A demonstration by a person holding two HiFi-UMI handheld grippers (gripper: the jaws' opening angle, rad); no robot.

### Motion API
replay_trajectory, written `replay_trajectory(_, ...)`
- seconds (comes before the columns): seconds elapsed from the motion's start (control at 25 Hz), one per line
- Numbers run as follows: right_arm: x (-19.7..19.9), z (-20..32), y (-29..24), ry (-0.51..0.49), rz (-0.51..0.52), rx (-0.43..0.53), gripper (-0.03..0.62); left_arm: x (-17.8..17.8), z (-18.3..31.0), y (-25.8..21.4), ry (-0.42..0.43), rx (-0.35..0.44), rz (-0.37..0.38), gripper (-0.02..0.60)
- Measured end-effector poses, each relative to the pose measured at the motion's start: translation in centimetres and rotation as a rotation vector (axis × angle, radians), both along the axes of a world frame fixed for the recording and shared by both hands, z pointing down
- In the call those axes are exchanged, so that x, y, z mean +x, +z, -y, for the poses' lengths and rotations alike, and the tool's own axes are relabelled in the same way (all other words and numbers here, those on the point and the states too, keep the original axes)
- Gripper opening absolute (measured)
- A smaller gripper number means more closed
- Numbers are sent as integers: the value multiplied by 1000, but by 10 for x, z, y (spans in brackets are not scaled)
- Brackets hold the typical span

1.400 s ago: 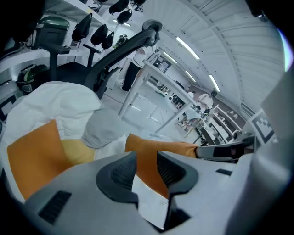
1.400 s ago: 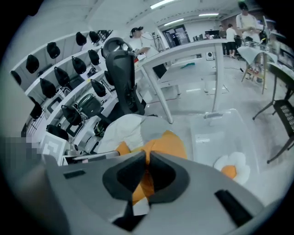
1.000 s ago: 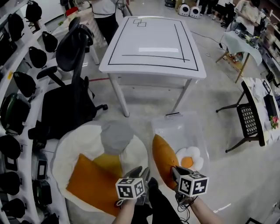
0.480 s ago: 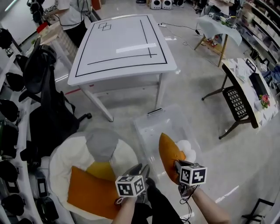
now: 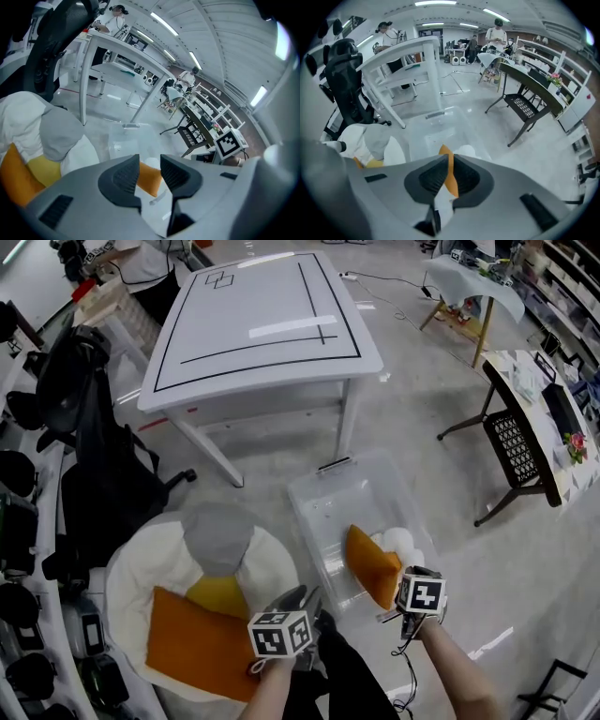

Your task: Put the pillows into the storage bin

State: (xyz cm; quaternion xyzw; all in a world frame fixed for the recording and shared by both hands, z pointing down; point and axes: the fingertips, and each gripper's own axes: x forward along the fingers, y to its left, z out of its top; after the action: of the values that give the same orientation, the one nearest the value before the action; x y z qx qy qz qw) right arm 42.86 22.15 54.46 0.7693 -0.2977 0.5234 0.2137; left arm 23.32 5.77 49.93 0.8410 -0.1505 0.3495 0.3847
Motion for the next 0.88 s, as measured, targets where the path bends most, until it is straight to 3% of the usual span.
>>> replay_trajectory(0.2, 12, 9, -9, 0, -2, 49, 32, -19, 6, 5, -64, -12, 15, 138)
replay_trajectory(0.4, -16, 48, -9, -107, 20, 105, 32, -46, 18, 6, -145, -14, 26, 138)
replay_trajectory(0.6, -80, 134, 20, -369, 84, 125, 32, -101, 59, 18, -322, 33, 55, 138)
replay_trajectory(0.88, -217, 199, 54, -777, 205, 112, 38, -231, 67, 29, -664, 50, 123, 138)
